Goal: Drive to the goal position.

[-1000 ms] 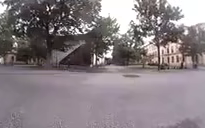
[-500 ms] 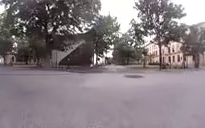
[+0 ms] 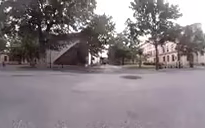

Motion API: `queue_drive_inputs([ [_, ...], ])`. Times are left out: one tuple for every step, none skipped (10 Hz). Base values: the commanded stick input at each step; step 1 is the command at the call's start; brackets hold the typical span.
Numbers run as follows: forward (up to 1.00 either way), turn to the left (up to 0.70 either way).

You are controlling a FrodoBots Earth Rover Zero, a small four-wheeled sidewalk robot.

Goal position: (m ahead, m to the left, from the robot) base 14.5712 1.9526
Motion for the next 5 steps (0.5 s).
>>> queue_drive_inputs([
  [0.7, -0.27],
  [0.7, -0.18],
  [0.7, -0.09],
  [0.7, 0.0],
  [0.7, 0.0],
])
